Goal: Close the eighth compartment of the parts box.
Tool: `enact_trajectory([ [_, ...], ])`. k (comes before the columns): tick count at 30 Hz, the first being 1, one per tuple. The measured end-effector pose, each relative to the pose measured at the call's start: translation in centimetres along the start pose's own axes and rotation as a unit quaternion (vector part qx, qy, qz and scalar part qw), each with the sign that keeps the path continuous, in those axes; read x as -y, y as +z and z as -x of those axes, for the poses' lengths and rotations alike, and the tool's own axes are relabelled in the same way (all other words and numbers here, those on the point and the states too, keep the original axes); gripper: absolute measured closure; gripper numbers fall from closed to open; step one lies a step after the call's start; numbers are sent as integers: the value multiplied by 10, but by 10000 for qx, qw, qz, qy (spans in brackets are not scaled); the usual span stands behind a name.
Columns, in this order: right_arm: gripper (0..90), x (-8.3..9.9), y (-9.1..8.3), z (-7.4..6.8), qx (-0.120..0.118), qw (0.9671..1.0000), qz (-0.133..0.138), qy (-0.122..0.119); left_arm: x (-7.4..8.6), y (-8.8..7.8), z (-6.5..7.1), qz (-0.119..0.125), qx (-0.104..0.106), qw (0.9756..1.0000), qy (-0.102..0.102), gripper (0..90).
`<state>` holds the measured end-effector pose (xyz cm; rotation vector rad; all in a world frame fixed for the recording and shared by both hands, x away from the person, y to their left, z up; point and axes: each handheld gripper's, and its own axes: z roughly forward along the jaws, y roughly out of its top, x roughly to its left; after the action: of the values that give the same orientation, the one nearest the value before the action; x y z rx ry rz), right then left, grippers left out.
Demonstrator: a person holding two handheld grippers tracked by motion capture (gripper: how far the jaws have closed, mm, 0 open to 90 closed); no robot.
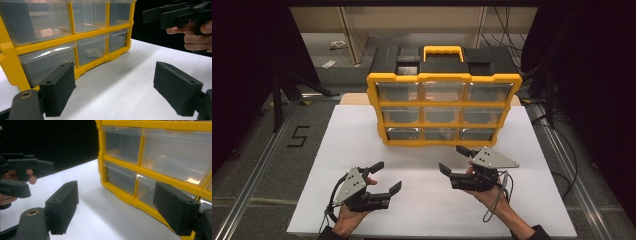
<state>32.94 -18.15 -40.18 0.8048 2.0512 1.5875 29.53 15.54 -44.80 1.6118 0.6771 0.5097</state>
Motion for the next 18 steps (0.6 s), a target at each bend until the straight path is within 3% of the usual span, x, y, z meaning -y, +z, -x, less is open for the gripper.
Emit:
enact_trajectory([
  [18, 185, 6, -9, -1, -66, 10000, 15, -12, 0, 1, 0, -10, 6, 10000, 27, 171],
])
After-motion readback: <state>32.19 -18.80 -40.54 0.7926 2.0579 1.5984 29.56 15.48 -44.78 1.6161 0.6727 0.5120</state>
